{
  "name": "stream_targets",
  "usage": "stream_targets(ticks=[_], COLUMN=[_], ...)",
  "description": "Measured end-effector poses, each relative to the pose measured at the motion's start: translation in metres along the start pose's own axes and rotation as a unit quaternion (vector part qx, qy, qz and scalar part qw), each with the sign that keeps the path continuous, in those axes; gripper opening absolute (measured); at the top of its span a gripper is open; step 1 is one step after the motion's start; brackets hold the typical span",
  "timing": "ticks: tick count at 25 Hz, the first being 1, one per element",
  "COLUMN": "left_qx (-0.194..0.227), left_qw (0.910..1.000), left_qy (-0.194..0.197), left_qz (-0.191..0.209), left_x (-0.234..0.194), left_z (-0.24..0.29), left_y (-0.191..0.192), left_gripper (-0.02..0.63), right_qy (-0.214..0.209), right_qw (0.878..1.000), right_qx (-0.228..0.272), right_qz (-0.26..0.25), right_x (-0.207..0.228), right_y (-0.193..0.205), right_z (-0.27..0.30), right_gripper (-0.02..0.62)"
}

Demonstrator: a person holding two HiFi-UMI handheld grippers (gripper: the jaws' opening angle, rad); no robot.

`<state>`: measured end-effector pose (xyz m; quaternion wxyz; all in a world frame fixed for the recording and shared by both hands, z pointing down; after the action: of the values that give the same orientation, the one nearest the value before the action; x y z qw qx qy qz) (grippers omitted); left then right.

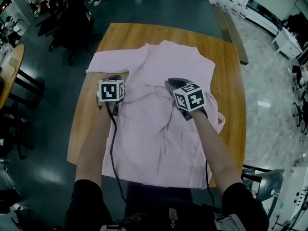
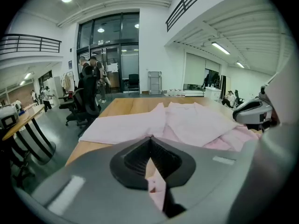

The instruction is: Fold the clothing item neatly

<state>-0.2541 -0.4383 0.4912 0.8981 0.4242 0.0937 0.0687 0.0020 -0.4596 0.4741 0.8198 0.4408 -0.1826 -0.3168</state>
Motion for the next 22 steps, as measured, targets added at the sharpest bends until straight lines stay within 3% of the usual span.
stream_targets(ticks=[10, 22], left_qx=[0.028, -0.009], left_qw=[0.9995, 0.9999], left_qy=[-0.012, -0.006], left_qz=[0.009, -0.004], left_x=[-0.133, -0.212], left_z=[-0.020, 0.029], left_y=[0.002, 0.016], left_gripper=[0.012, 0.197], right_qy=[-0.002, -0.001], right_qw=[1.000, 1.000], right_qx=[0.013, -0.015], right_qz=[-0.007, -0.001], right_x=[-0.098, -0.145], right_y=[-0.051, -0.055], right_z=[0.051, 0.100], right_gripper=[0.008, 0.008])
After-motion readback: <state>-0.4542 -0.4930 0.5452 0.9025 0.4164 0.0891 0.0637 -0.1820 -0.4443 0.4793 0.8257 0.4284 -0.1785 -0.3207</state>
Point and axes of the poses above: the fingertips, and each gripper's own axes: z forward along the fingers, x to its right, y out of its underside, the point moved 5 cm from there along -z, backward along the fingers, and after that the axes turned 11 degrees about y, right-handed, at the moved point
